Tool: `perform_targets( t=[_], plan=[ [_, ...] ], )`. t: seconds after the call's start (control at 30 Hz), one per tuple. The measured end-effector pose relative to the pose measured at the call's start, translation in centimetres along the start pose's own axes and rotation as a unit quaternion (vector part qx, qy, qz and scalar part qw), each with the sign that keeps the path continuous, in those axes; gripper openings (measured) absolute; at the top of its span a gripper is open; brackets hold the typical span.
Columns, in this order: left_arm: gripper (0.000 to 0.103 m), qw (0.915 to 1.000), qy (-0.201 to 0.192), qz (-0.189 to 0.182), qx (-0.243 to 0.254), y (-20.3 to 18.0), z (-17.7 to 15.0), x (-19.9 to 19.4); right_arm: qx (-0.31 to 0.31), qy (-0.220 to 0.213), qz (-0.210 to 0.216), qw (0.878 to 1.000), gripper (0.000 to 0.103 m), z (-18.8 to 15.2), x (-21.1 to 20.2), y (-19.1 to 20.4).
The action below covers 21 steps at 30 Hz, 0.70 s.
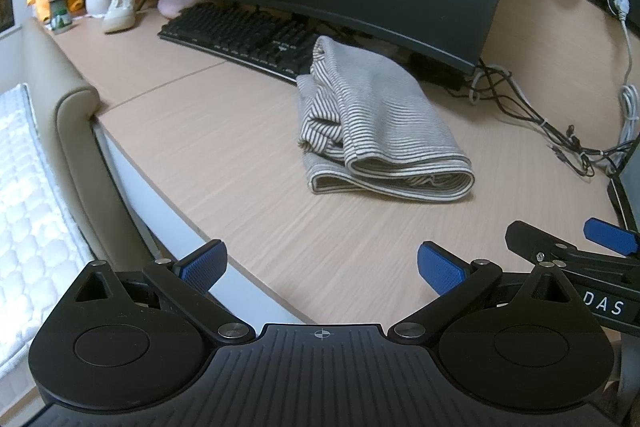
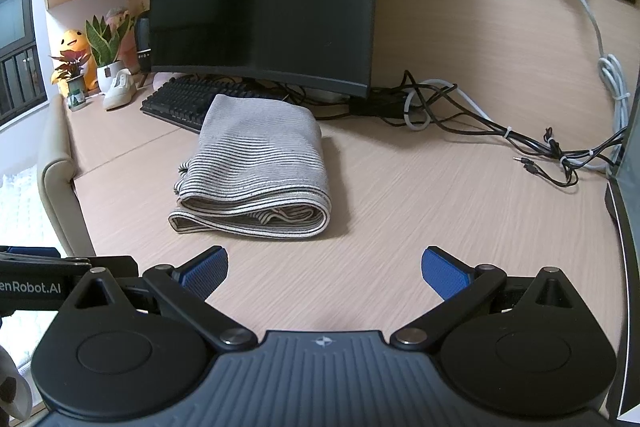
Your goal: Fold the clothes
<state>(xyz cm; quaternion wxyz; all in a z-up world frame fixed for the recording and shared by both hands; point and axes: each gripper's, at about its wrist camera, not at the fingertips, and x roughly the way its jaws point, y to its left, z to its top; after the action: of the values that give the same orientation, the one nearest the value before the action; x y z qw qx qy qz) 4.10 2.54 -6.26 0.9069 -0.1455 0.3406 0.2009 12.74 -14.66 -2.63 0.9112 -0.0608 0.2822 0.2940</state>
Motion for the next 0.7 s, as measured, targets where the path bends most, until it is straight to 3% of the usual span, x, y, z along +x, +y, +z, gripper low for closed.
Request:
perform_targets(
  t=[0.7],
  plan=[
    [0.103, 1.0000, 0.004, -0.001, -0.001, 0.29, 0.17, 0.32, 0.001, 0.002, -0.003, 1.000, 0.103, 0.03, 0.06, 0.35]
  ],
)
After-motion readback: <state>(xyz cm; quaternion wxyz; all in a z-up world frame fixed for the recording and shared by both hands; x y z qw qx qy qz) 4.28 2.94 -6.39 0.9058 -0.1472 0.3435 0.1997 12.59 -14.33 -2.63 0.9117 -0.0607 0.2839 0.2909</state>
